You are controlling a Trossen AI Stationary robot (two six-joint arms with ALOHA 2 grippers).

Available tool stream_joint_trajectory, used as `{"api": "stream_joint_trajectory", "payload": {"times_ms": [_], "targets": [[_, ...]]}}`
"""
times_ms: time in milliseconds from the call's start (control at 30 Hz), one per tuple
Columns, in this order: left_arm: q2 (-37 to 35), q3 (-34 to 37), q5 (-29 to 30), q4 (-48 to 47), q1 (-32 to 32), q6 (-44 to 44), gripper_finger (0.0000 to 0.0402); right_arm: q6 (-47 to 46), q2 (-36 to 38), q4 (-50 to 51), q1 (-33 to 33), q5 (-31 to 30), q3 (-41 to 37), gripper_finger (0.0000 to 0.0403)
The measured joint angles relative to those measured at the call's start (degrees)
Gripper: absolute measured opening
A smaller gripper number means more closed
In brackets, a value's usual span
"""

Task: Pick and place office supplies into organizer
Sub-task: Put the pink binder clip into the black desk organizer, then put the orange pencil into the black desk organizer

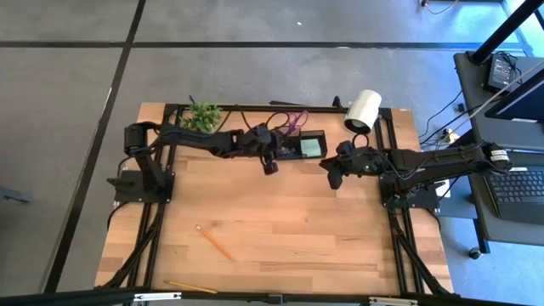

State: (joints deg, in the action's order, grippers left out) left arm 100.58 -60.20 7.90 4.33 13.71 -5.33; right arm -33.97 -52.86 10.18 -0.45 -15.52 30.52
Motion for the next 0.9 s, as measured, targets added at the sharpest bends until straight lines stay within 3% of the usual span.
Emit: {"api": "stream_joint_trajectory", "payload": {"times_ms": [167, 467, 900], "targets": [[3.93, -0.02, -0.11, 4.59, 0.96, 0.07, 0.007, 1.38, 0.0, -0.17, -2.43, -0.03, 0.0, 0.0076], [8.57, 0.04, 0.06, 4.85, 2.67, 0.13, 0.007, 1.48, 0.0, -0.14, -4.4, 0.02, 0.0, 0.0076], [9.2, 0.02, -0.13, 4.89, 2.91, -0.11, 0.0095, 1.5, 0.0, -0.01, -4.63, 0.08, 0.0, 0.0076]]}}
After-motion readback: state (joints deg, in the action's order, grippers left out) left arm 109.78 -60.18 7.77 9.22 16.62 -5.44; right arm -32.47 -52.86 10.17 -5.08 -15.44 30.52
